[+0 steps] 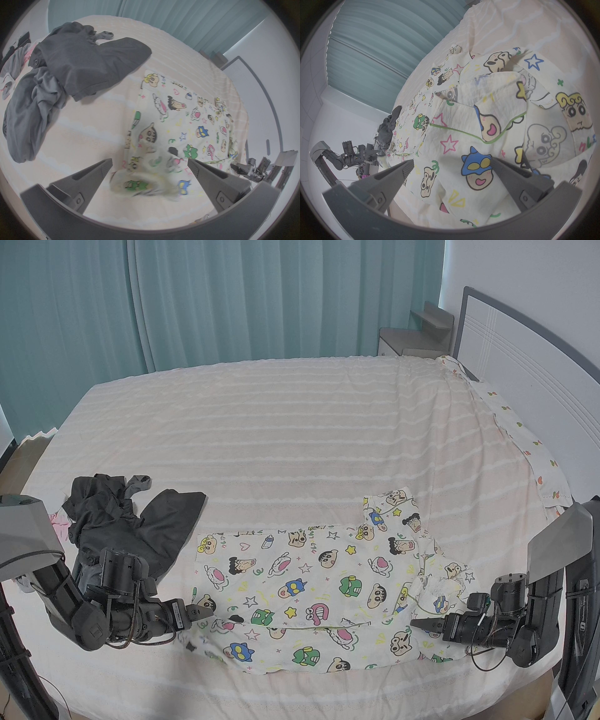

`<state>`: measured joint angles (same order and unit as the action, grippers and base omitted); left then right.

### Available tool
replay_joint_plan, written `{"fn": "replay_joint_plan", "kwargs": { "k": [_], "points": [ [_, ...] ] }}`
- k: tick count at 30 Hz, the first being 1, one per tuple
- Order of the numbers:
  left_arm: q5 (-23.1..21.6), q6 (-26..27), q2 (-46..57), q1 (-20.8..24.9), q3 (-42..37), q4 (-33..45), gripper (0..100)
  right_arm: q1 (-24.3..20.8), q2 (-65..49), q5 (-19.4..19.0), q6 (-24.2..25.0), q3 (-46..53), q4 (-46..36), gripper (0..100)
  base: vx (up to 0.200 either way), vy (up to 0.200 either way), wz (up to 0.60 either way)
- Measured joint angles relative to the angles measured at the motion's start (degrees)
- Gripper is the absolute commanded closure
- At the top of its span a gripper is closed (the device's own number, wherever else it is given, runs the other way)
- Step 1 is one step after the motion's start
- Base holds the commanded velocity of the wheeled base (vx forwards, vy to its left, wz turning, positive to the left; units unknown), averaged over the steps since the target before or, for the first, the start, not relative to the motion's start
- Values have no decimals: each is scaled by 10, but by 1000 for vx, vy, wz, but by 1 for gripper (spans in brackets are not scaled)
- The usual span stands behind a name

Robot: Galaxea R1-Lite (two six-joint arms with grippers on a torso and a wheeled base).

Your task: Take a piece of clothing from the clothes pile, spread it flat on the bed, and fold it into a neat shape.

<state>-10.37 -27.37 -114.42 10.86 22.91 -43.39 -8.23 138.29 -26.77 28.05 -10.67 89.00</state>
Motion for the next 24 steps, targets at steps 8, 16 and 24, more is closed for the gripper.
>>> {"fn": "replay_joint_plan", "kwargs": {
  "k": [8, 16, 24],
  "points": [
    [-37, 0, 44, -7, -48, 5, 0, -1, -1, 3, -1, 1, 0, 0, 0, 0, 0],
    [-44, 2, 69, -37, -58, 9, 0, -3, -3, 4, -2, 5, 0, 0, 0, 0, 0],
    [-46, -3, 30, -19, -17, 8, 0, -3, -3, 3, -7, 9, 0, 0, 0, 0, 0]
  ]
}}
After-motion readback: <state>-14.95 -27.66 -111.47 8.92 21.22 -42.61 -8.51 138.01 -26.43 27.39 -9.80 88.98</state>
